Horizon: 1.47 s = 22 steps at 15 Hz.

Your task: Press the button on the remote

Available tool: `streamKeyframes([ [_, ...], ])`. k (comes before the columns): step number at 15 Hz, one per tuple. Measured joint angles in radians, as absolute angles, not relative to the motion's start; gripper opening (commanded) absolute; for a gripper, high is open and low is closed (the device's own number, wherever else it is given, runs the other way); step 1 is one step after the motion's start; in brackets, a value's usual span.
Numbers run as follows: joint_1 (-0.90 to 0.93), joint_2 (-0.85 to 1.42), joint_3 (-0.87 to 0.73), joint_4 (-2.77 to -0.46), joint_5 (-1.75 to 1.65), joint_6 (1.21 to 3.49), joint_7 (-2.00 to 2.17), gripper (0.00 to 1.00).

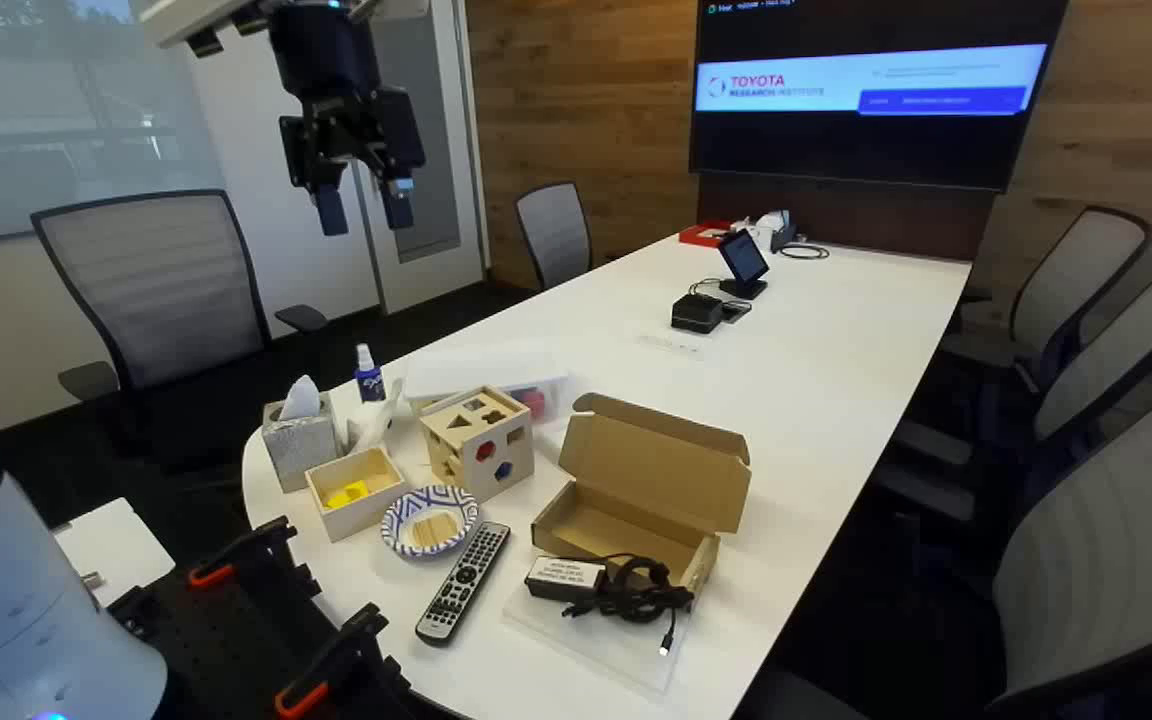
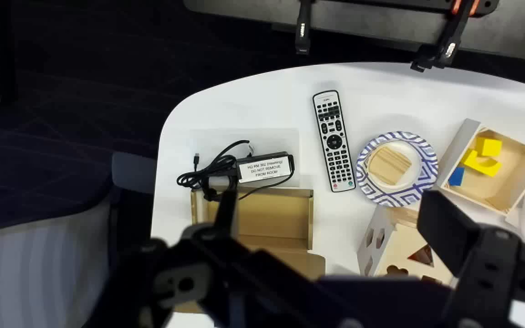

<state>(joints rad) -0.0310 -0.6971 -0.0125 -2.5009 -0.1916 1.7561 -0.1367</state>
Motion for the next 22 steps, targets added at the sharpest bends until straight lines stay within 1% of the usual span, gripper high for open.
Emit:
streamKeyframes([
  [7, -0.023, -0.693, -0.021, -2.509, -0.19, 1.787, -0.14, 1.0],
  [13, 0.015, -0.599, -0.038, -2.621, -0.183, 2.092, -0.152, 1.0],
  [18, 0.025, -0.407, -0.056, -2.688, -0.131, 2.357, -0.173, 1.0],
  [19, 0.026, -0.358, -0.065, -2.69, -0.106, 2.4, -0.194, 0.9],
  [20, 0.027, -0.311, -0.074, -2.689, -0.077, 2.438, -0.22, 0.72],
  [21, 0.03, -0.265, -0.083, -2.689, -0.042, 2.474, -0.252, 0.66],
  [22, 0.037, -0.221, -0.093, -2.689, 0.0, 2.507, -0.288, 0.56],
])
